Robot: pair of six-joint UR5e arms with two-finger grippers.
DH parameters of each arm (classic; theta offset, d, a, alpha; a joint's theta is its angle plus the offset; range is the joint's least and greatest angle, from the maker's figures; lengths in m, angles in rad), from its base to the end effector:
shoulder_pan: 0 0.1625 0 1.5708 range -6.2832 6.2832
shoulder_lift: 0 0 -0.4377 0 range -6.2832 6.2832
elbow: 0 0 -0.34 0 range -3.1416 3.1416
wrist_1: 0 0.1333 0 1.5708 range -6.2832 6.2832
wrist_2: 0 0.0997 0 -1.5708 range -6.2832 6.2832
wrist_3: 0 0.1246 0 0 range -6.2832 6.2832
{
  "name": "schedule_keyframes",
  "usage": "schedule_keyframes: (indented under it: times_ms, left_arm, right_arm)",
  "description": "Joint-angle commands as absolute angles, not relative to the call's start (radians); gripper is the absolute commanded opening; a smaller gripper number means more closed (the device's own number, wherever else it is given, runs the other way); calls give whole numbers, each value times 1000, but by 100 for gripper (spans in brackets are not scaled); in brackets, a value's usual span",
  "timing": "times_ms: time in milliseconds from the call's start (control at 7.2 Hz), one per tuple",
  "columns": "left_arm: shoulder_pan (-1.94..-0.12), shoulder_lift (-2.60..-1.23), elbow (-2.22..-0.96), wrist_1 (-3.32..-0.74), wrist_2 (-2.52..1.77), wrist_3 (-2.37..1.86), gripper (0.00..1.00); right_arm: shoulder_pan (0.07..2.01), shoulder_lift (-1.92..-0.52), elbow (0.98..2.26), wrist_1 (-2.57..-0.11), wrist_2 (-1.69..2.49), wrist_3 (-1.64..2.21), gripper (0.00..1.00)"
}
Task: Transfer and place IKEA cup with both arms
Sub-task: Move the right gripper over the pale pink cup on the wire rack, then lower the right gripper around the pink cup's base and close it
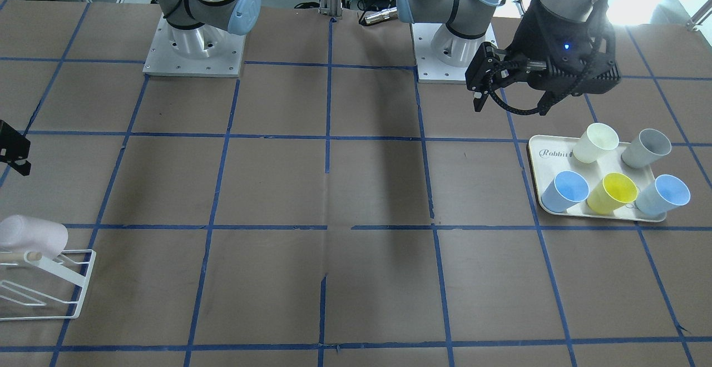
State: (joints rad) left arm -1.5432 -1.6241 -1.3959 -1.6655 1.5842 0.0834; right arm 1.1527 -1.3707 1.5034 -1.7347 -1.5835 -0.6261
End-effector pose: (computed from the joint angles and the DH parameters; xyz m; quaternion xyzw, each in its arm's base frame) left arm -0.1188 -0.4673 0.5190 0.0278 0.9995 -0.0130 0.0074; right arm -0.0938 -0.5356 0.4251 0.1037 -0.9945 0.0104 0.0133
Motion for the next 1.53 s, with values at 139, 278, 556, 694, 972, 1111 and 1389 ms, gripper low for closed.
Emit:
schedule_keyframes:
  times_ms: [139,278,556,694,972,1111,1389]
  left_arm:
    - [-1543,-1623,-1396,-1666,1585,84,100]
    - [-1543,-1623,-1396,-1666,1585,83,100]
    - [-1543,-1623,-1396,-1666,1585,84,100]
    - [-1543,-1623,-1396,-1666,1585,83,100]
    - [-1543,-1624,-1396,-1664,1583,84,100]
    - [-1543,-1624,-1396,-1666,1585,84,100]
    - [-1543,-1623,-1396,-1666,1585,84,100]
  right_arm:
    - [1131,-1260,1508,-1831,-1588,-641,94]
    - [1112,-1235,1508,-1839,-1585,-640,95]
    - [1112,-1212,1506,-1850,-1574,-624,98]
    - [1112,-1201,1508,-1861,-1574,-626,98]
    - [1115,-1183,1508,-1861,-1572,-633,98]
    - [1123,-1183,1509,-1861,-1571,-640,98]
    - [1127,-1180,1514,-1862,-1568,-699,99]
